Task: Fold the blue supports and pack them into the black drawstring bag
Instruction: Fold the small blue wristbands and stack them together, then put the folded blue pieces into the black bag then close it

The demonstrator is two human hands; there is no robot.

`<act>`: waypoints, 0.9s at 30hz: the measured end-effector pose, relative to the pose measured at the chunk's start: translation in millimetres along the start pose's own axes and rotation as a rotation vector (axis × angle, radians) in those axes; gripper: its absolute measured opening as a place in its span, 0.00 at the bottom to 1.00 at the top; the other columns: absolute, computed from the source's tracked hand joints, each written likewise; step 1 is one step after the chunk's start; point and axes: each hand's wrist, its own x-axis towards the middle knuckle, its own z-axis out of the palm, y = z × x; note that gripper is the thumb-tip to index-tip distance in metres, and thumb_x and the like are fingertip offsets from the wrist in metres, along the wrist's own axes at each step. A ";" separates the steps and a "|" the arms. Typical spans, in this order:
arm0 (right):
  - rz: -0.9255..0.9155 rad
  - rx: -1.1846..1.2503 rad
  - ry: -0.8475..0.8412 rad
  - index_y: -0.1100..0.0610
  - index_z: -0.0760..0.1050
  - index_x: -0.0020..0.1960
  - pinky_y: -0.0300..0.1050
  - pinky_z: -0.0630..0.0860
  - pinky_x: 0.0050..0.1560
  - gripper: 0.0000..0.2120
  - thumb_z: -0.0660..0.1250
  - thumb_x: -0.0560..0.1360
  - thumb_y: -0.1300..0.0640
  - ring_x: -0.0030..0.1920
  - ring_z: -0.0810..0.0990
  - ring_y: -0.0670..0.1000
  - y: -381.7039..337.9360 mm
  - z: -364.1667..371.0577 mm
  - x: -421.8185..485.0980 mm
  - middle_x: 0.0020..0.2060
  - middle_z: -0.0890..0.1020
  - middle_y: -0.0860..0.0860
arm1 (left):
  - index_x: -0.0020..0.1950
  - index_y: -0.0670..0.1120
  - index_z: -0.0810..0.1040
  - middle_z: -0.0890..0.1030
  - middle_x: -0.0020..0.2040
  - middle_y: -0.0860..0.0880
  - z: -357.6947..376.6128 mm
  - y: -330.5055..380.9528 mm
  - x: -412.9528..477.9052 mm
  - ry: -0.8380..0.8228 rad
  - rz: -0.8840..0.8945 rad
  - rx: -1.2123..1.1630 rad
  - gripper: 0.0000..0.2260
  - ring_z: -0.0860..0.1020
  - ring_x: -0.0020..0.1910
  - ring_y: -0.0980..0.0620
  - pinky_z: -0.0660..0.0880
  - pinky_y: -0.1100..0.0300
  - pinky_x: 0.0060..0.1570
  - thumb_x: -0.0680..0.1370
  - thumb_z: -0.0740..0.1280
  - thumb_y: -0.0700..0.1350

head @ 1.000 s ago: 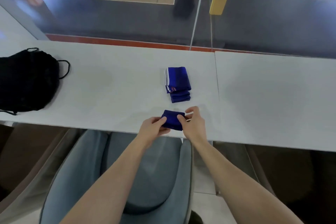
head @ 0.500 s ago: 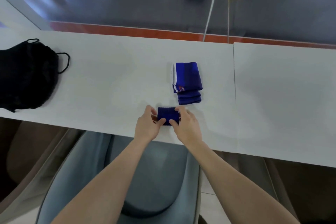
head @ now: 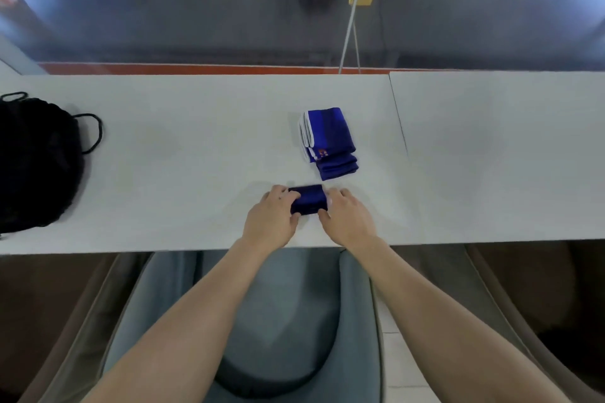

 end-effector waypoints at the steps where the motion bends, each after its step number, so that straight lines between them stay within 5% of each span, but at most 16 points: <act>1: 0.020 -0.021 -0.005 0.57 0.73 0.73 0.55 0.80 0.57 0.20 0.66 0.84 0.51 0.58 0.83 0.61 -1.2 -4.2 -6.4 0.62 0.80 0.57 | 0.79 0.51 0.74 0.73 0.76 0.47 -5.5 -1.7 -4.9 -0.017 0.004 0.013 0.22 0.77 0.70 0.43 0.80 0.47 0.62 0.85 0.67 0.50; 10: 0.080 -0.162 -0.109 0.56 0.78 0.70 0.54 0.81 0.62 0.20 0.64 0.82 0.49 0.64 0.82 0.59 -18.3 -33.1 -90.7 0.66 0.82 0.55 | 0.78 0.52 0.75 0.75 0.75 0.47 -52.8 -30.4 -73.6 -0.250 0.064 0.280 0.20 0.79 0.69 0.43 0.77 0.47 0.66 0.85 0.64 0.54; 27: -0.214 -0.205 -0.217 0.56 0.74 0.76 0.57 0.75 0.73 0.25 0.66 0.83 0.46 0.73 0.78 0.60 -124.0 32.7 -191.2 0.72 0.79 0.56 | 0.78 0.53 0.74 0.78 0.76 0.48 -95.6 -144.5 -293.3 -0.188 -0.288 0.179 0.22 0.77 0.74 0.44 0.76 0.47 0.70 0.84 0.66 0.56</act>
